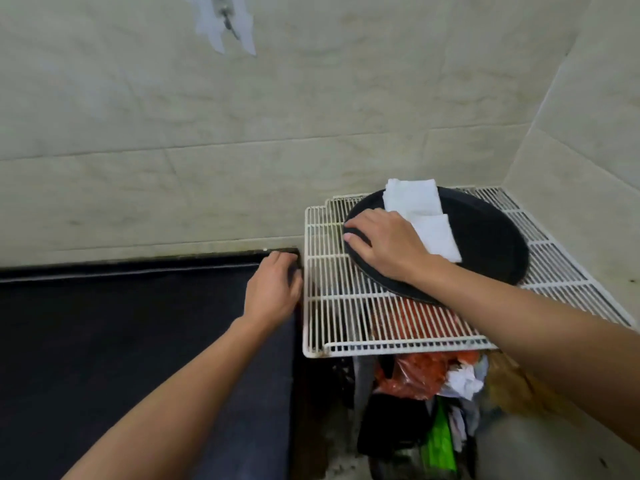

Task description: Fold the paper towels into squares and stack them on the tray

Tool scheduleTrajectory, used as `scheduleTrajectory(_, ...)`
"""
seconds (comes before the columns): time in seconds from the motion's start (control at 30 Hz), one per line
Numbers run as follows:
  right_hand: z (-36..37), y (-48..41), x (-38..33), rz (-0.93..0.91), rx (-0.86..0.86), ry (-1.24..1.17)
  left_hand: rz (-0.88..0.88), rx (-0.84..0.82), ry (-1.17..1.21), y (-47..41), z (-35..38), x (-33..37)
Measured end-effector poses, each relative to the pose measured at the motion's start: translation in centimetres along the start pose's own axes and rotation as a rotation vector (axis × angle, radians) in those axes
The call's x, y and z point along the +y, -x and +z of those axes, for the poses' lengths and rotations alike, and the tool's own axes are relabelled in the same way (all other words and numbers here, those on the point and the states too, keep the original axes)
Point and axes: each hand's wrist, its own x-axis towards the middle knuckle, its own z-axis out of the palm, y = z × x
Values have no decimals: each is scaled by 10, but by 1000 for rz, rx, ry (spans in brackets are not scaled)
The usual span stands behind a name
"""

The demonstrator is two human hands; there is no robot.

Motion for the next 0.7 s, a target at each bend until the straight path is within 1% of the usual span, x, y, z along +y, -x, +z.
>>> scheduleTrajectory(0.1, 26, -16, -84, -103, -32, -59, -145, -62, -92, 49, -51, -64)
scheduleTrajectory(0.23, 76, -19, -227, -218, -231, -145, -309, -176, -278, 148, -129, -169)
scheduleTrajectory(0.27, 88, -16, -251, -241, -279, -143, -335, -191, -308, 168, -143, -187)
scheduleTrajectory(0.43, 146, -1, -402, -441, -451, -187, -530, -193, -448, 280, -228, -275)
scheduleTrajectory(0.47, 157, 0, -440, -488, -469, -195, -586, -184, -458, 307, -248, -295)
scheduleTrajectory(0.57, 179, 1, -508, -574, -480, -200, -688, -164, -489, 356, -278, -330)
scheduleTrajectory(0.7, 205, -7, -580, -688, -496, -194, -799, -160, -460, 402, -299, -369)
